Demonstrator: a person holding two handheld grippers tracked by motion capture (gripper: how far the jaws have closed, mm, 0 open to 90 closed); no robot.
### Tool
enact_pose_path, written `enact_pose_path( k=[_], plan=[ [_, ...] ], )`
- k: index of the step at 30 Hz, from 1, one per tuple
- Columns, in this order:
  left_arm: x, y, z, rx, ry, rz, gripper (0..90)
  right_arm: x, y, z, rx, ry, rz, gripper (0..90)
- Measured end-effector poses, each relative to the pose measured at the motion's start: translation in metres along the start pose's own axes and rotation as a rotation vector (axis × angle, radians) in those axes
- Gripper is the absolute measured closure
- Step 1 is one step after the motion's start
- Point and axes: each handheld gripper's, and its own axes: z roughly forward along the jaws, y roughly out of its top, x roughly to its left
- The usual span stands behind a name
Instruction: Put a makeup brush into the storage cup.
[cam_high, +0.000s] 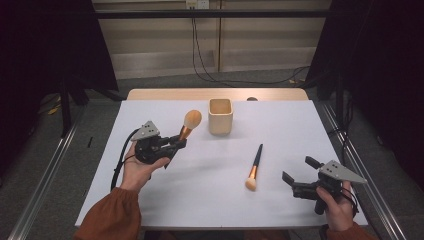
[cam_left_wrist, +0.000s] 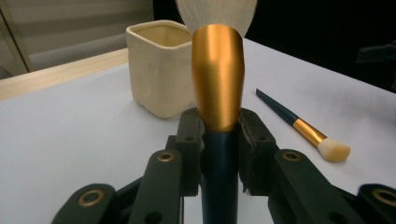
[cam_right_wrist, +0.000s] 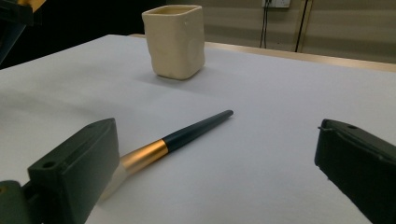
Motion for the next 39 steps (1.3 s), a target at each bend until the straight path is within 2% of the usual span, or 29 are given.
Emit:
enact_pose_path(
  k=[15,29,34,39],
  plan=[
    [0.005,0.008,0.001,-0.021,0.020,-0.016,72.9,0.000,0.000,0.000,0.001,-0.001,-0.002,0.0],
    [0.002,0.026,0.012,-0.051,0.013,-0.026,72.9,0.000,0.000,0.000,-0.001,-0.001,0.001,0.0],
    [0.001,0.034,0.018,-0.053,0.014,-0.014,72.9,0.000,0.000,0.000,-0.002,0.001,0.000,0.0],
    [0.000,0.044,0.024,-0.077,0.006,-0.009,72.9,0.000,0.000,0.000,-0.002,0.000,0.001,0.0]
  ],
)
